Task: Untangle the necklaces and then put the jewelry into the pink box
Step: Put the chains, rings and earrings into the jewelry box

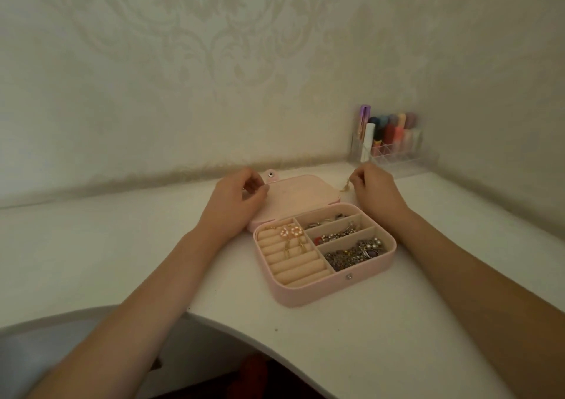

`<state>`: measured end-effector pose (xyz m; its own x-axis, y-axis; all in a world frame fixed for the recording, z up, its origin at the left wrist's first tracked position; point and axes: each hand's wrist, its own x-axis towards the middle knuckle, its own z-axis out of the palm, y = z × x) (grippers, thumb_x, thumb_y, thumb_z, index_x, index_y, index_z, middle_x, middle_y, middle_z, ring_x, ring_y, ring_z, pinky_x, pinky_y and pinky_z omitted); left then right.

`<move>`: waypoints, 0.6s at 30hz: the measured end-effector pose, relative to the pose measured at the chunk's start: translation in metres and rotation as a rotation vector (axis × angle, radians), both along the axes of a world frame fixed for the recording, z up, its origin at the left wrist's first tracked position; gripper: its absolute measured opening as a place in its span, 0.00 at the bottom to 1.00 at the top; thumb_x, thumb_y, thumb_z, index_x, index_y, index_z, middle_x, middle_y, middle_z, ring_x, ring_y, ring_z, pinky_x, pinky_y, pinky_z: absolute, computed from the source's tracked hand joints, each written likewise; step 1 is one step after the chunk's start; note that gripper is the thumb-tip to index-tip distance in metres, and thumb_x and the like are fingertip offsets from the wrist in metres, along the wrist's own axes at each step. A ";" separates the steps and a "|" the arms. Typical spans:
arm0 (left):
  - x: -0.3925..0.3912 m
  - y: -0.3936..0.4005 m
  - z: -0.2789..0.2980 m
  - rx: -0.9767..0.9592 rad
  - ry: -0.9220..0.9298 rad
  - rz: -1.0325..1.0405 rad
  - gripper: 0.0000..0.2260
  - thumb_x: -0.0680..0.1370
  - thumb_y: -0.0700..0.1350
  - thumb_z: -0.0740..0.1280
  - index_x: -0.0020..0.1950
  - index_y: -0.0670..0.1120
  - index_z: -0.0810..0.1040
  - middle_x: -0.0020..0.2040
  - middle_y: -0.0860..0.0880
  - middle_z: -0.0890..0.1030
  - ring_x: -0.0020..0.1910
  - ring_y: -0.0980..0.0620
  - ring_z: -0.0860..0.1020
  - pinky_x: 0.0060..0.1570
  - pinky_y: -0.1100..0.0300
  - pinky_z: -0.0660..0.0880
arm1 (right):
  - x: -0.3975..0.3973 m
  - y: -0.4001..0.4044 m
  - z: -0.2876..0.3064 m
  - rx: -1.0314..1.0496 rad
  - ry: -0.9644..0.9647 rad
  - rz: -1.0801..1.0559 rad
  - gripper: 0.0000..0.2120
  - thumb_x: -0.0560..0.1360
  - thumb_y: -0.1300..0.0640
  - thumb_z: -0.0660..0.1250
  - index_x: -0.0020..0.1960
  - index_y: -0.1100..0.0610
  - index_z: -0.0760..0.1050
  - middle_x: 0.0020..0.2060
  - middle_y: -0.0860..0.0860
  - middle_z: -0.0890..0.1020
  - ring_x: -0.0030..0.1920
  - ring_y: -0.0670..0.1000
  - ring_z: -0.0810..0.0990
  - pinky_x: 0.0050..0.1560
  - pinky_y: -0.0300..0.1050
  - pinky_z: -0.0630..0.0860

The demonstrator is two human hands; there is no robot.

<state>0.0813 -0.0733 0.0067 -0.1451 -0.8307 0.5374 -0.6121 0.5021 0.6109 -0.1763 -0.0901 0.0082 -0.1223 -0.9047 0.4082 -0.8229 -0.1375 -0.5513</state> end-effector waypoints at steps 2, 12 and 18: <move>-0.001 0.002 0.001 -0.005 0.014 -0.006 0.02 0.75 0.43 0.67 0.43 0.47 0.76 0.39 0.53 0.79 0.41 0.54 0.77 0.43 0.61 0.70 | 0.000 0.007 0.008 -0.039 -0.120 0.053 0.07 0.80 0.60 0.58 0.50 0.62 0.73 0.45 0.54 0.78 0.46 0.52 0.76 0.46 0.43 0.68; -0.074 0.007 0.048 0.364 0.178 -0.371 0.17 0.74 0.45 0.71 0.62 0.46 0.75 0.50 0.52 0.81 0.49 0.60 0.79 0.52 0.67 0.74 | 0.016 0.031 0.046 0.062 -0.634 0.390 0.09 0.80 0.61 0.59 0.43 0.58 0.75 0.35 0.51 0.80 0.33 0.44 0.79 0.37 0.36 0.77; -0.079 0.015 0.031 0.453 0.486 -0.396 0.05 0.75 0.36 0.69 0.51 0.39 0.80 0.40 0.42 0.83 0.37 0.54 0.82 0.43 0.64 0.79 | 0.021 0.038 0.050 0.060 -0.635 0.369 0.07 0.80 0.62 0.60 0.47 0.61 0.76 0.35 0.53 0.81 0.32 0.44 0.79 0.36 0.36 0.76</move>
<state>0.0025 -0.0581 0.0374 -0.3117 -0.9202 0.2368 -0.0492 0.2646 0.9631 -0.1549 -0.0524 0.0579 -0.0016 -0.9512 0.3085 -0.2484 -0.2984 -0.9215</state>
